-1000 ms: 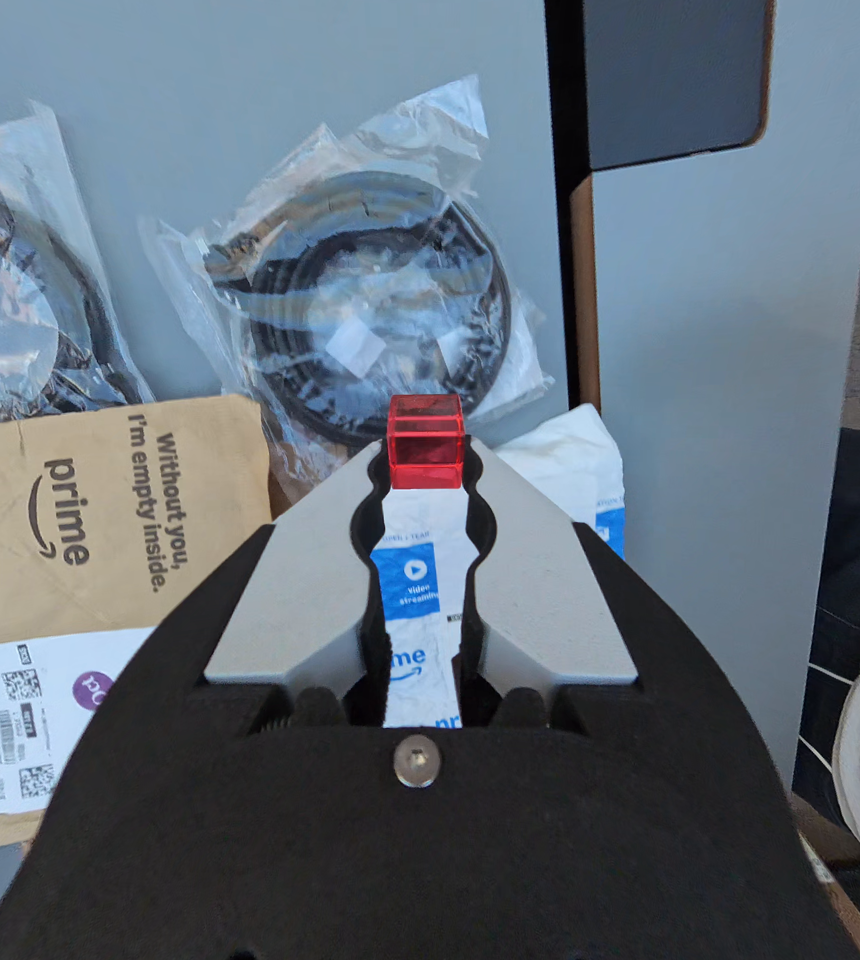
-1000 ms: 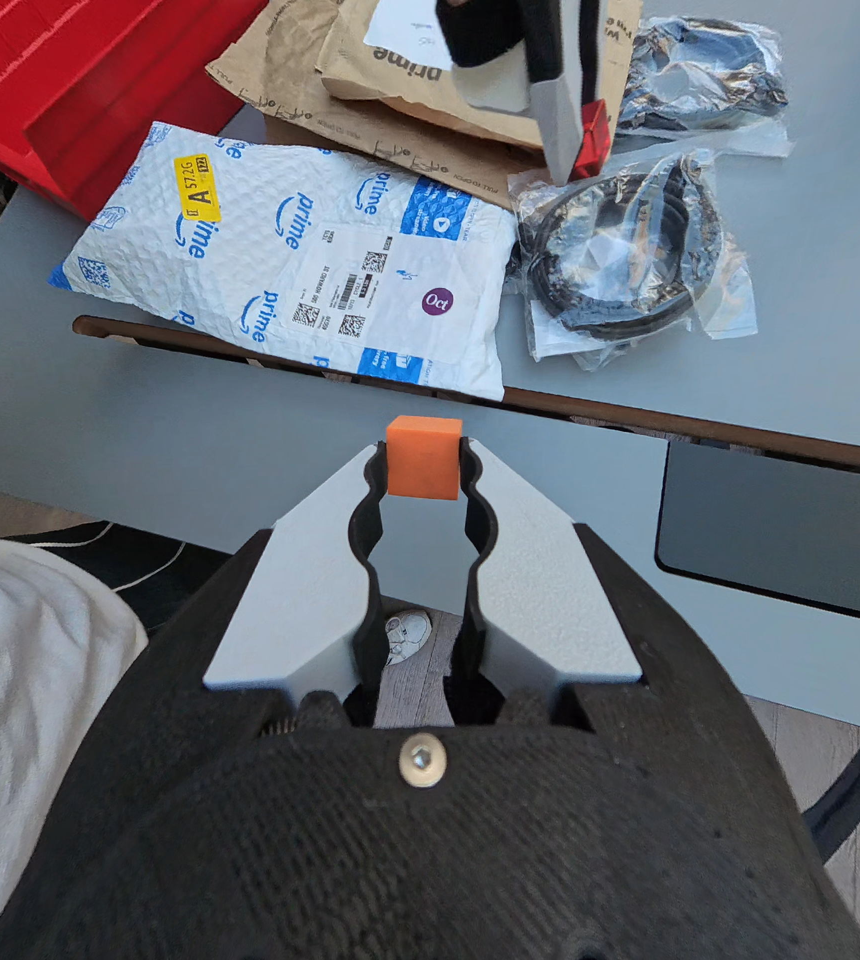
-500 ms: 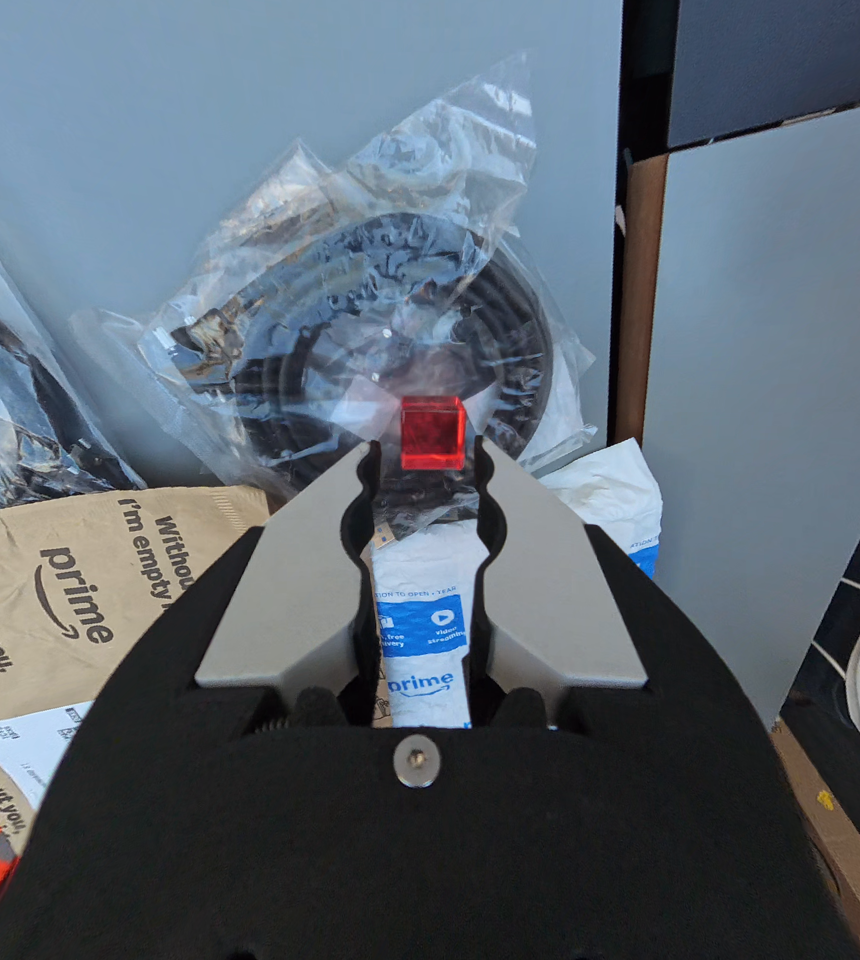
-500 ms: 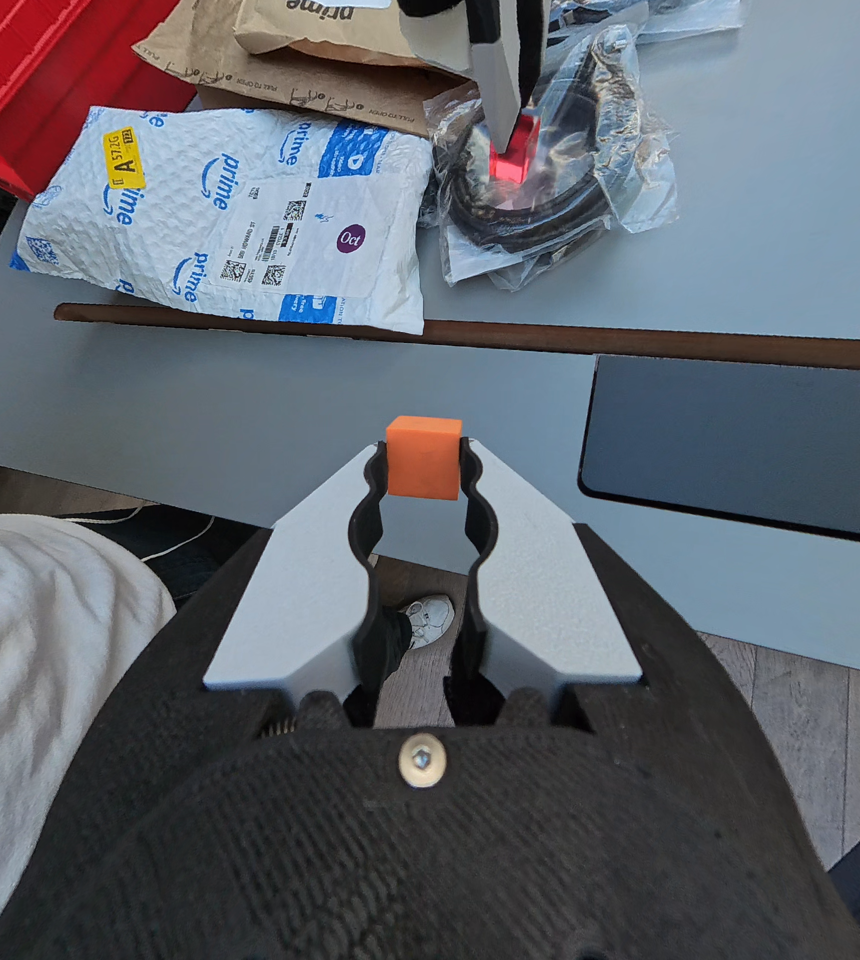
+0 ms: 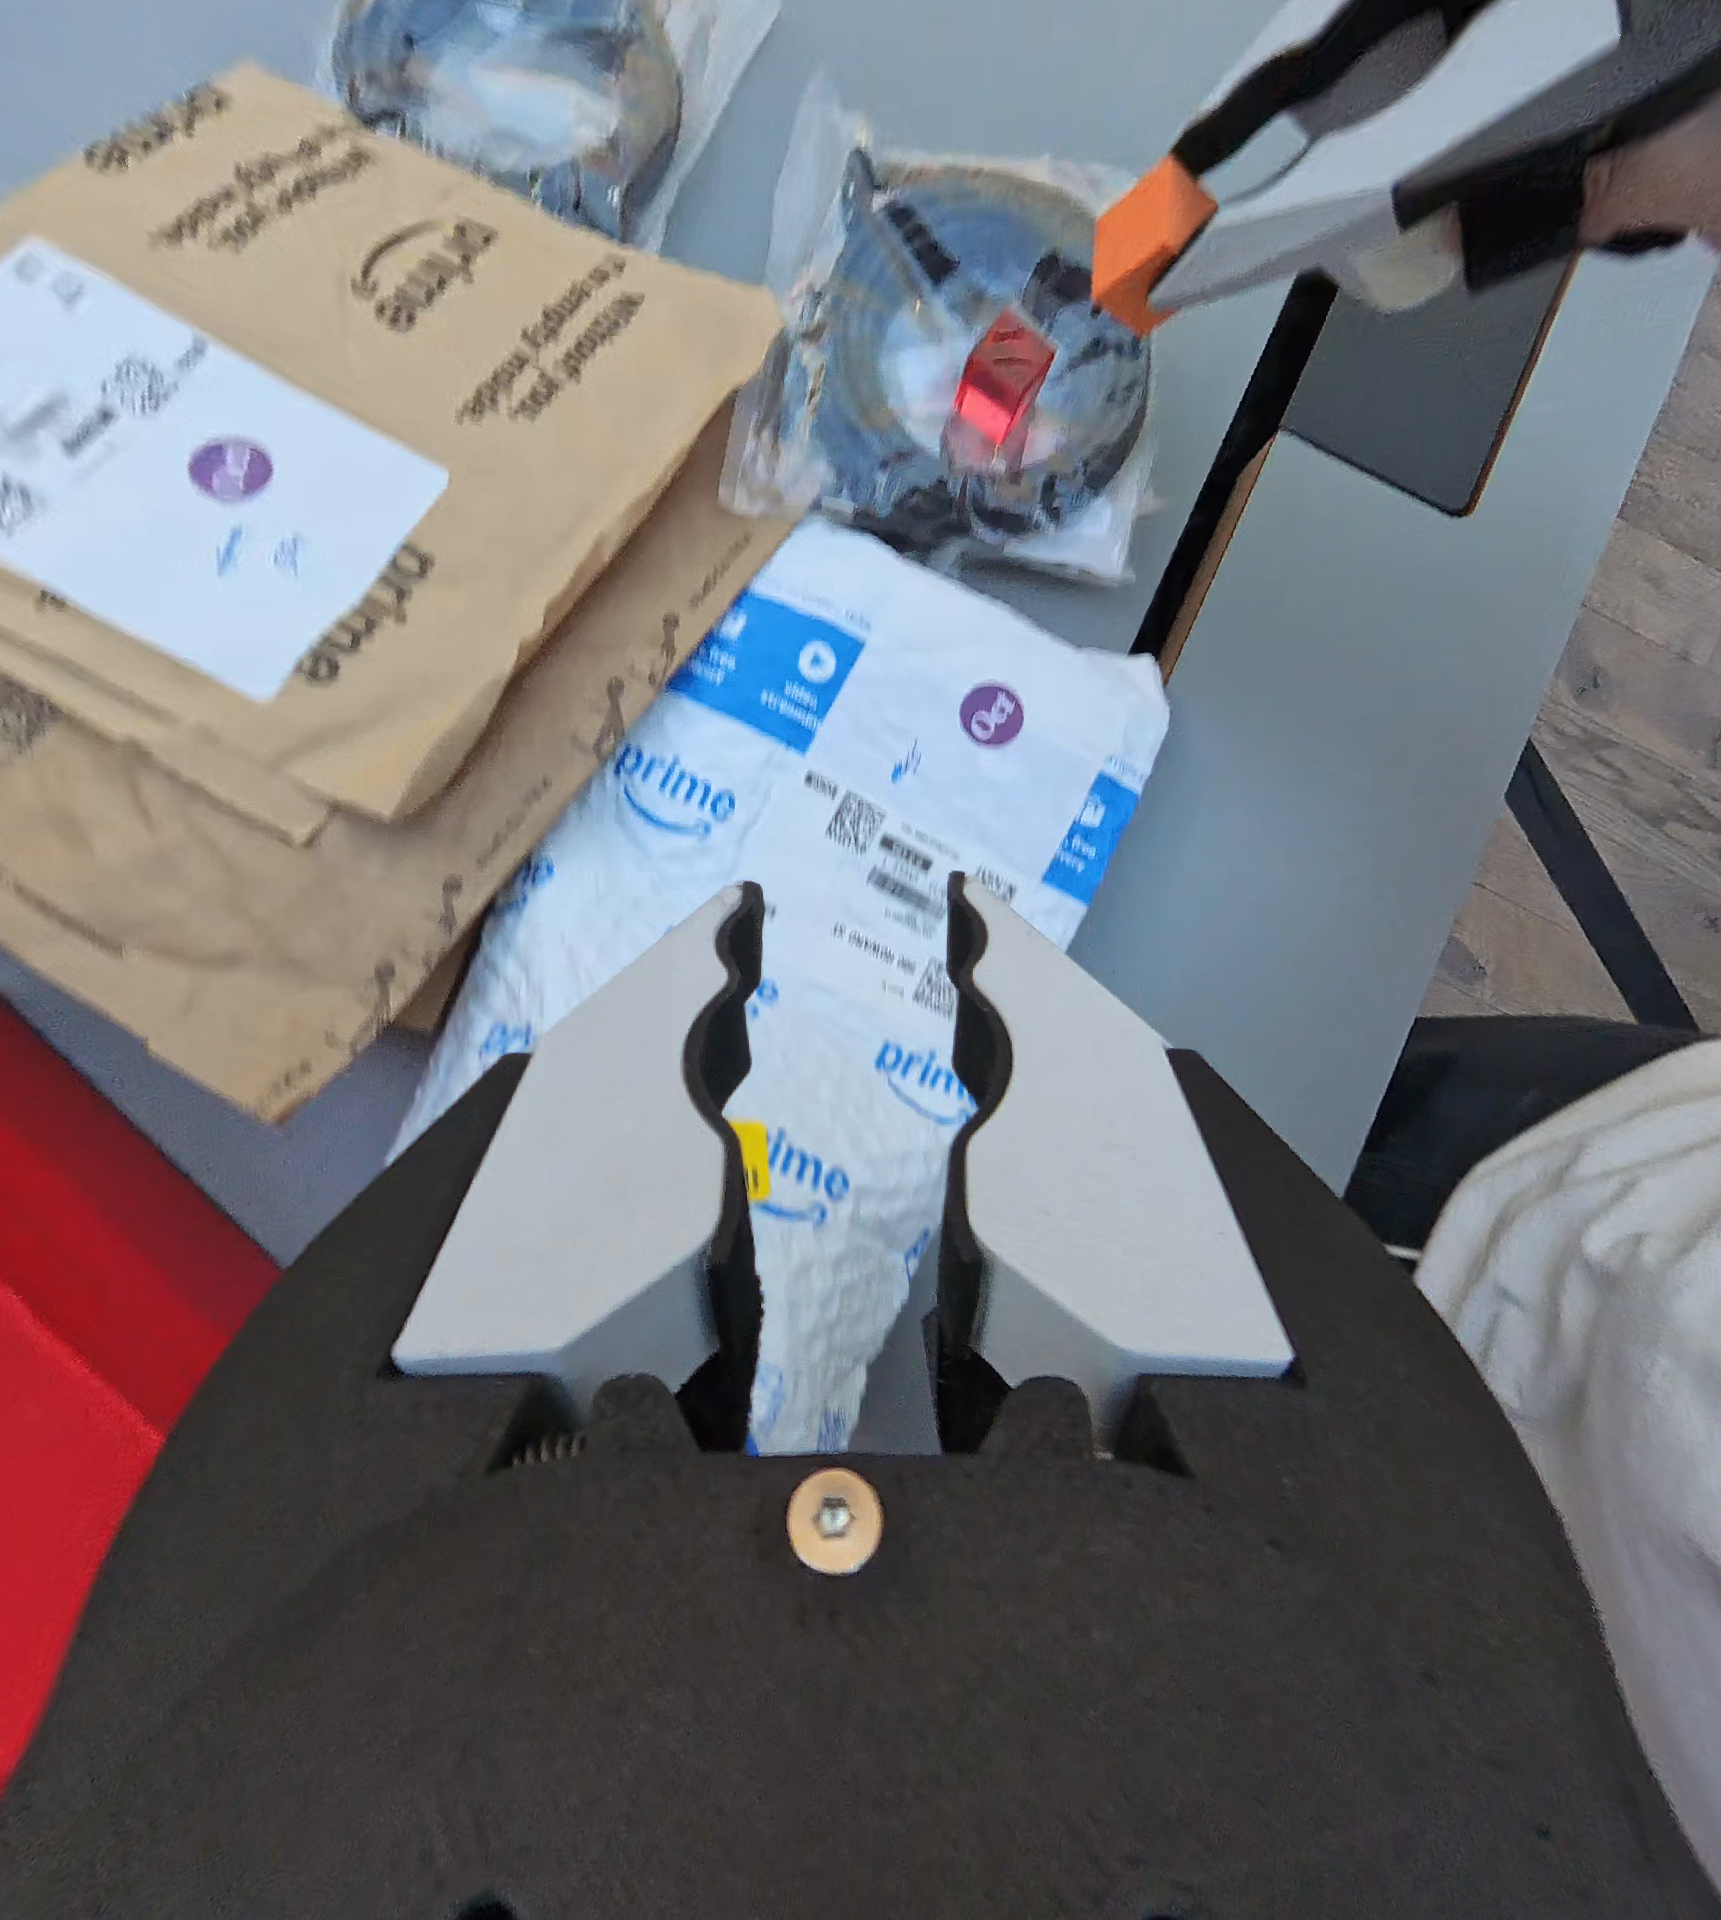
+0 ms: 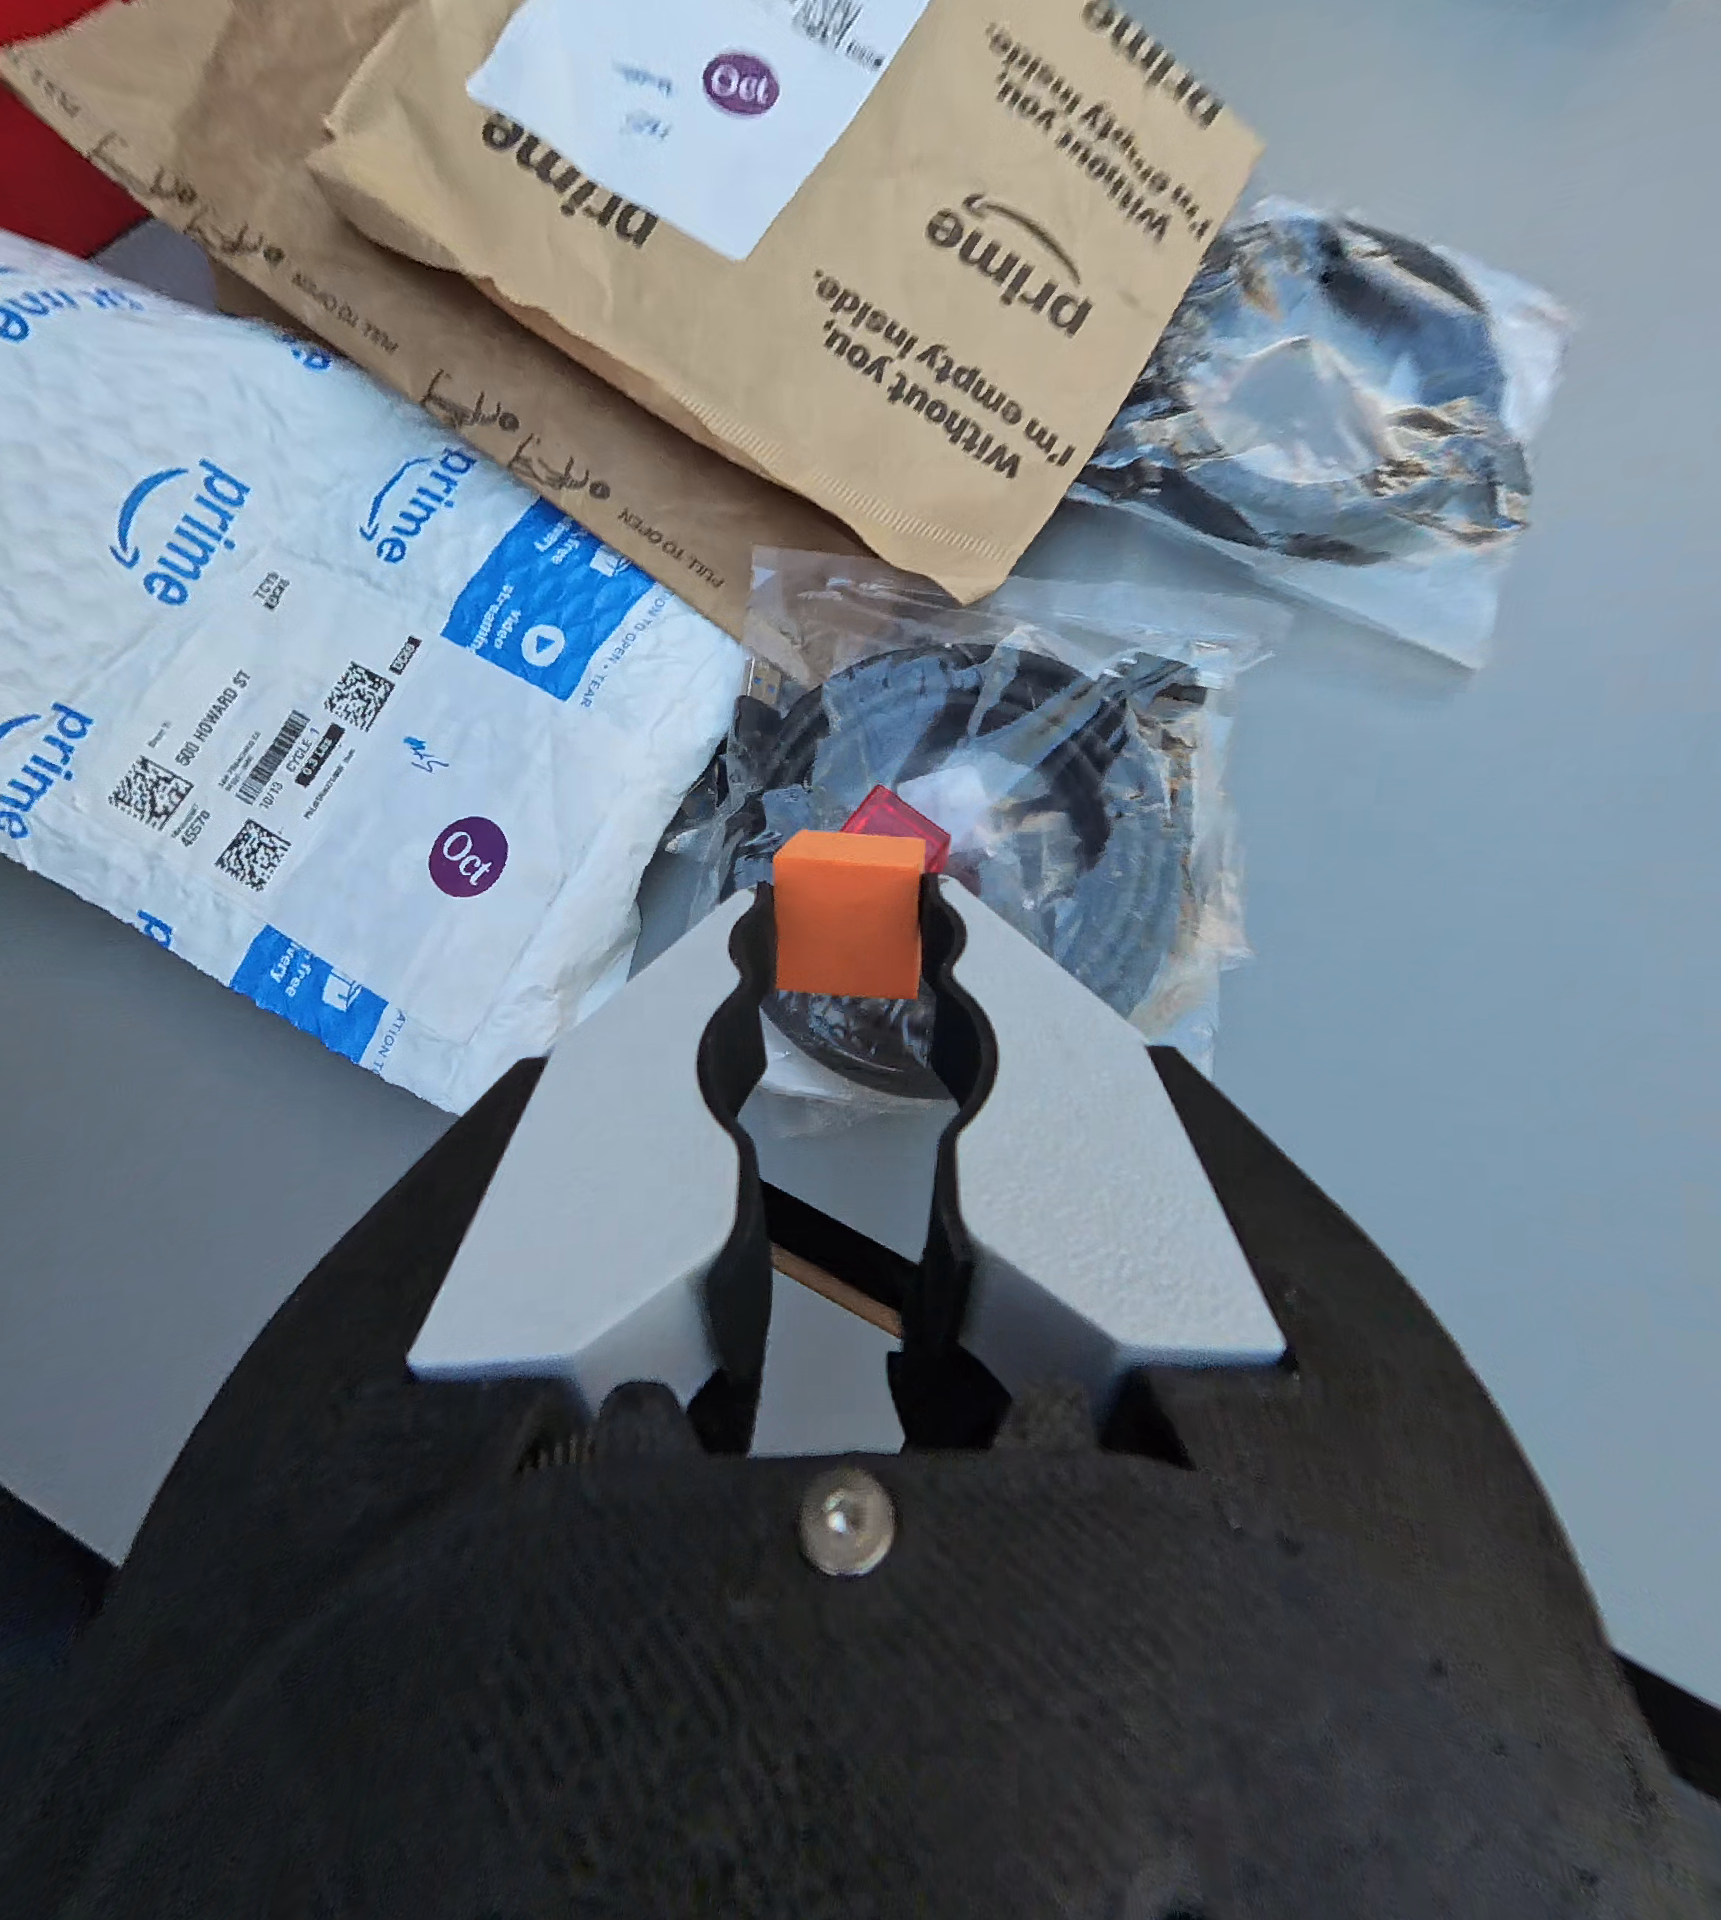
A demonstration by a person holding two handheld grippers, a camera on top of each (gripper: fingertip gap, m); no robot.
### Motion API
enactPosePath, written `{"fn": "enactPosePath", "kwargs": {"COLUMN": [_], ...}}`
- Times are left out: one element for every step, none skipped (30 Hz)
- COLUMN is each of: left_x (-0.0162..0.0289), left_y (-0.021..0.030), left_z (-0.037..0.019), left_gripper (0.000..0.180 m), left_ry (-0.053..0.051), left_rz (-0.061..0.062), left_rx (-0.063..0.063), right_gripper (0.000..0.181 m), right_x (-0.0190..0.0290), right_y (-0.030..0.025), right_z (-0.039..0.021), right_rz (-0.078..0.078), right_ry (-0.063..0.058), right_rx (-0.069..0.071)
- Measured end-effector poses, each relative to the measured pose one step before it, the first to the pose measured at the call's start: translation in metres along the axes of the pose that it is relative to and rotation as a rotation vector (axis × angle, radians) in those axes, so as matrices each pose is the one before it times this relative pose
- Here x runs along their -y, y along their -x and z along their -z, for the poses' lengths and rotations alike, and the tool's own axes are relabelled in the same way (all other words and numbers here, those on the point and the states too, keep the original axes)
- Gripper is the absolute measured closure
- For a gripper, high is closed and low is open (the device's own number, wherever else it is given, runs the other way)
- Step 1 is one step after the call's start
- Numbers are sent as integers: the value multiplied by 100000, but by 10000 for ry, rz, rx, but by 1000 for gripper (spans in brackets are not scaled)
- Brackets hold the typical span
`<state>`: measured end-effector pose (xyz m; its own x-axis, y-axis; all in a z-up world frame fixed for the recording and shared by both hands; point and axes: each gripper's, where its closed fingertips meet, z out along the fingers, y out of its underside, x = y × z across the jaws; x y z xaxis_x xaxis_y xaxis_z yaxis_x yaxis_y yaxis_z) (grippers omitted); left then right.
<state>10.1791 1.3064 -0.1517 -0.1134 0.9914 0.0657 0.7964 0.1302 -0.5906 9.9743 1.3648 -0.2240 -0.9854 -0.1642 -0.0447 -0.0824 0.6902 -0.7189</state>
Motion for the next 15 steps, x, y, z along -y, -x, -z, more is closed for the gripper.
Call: {"fn": "enactPosePath", "kwargs": {"left_x": [-2071,-1966,-1781,-1552,-1307,-1051,-791,-560,-374,-229,-105,-21,32,102,115], "left_y": [266,343,370,326,305,283,259,247,233,199,167,99,-3,-110,-195], "left_z": [930,842,736,638,564,501,458,424,381,348,323,307,279,227,186], "left_gripper": [146,146,146,146,146,146,146,147,147,147,147,147,148,148,148], "left_ry": [150,147,115,64,30,-4,-52,-78,-86,-99,-102,-95,-97,-100,-89], "left_rz": [337,327,324,306,284,252,196,160,140,93,44,18,3,-6,-36], "left_rx": [129,168,171,140,129,126,108,98,84,79,85,79,52,17,-14], "right_gripper": [155,155,155,155,155,155,155,155,155,155,155,155,155,155,155], "right_x": [246,98,-81,-16,-40,-50,-3,33,0,-165,-198,-72,108,151,138], "right_y": [-3,-162,-223,-32,12,-160,23,288,268,28,8,-72,2,76,-46], "right_z": [-677,-552,-526,-512,-471,-386,-320,-273,-258,-202,-168,-113,-20,35,73], "right_rz": [409,586,552,499,390,310,261,188,188,269,323,252,117,68,71], "right_ry": [435,534,636,522,480,446,359,296,285,343,333,218,89,40,21], "right_rx": [191,49,33,163,190,63,126,236,170,-14,-44,-77,-14,50,-16]}}
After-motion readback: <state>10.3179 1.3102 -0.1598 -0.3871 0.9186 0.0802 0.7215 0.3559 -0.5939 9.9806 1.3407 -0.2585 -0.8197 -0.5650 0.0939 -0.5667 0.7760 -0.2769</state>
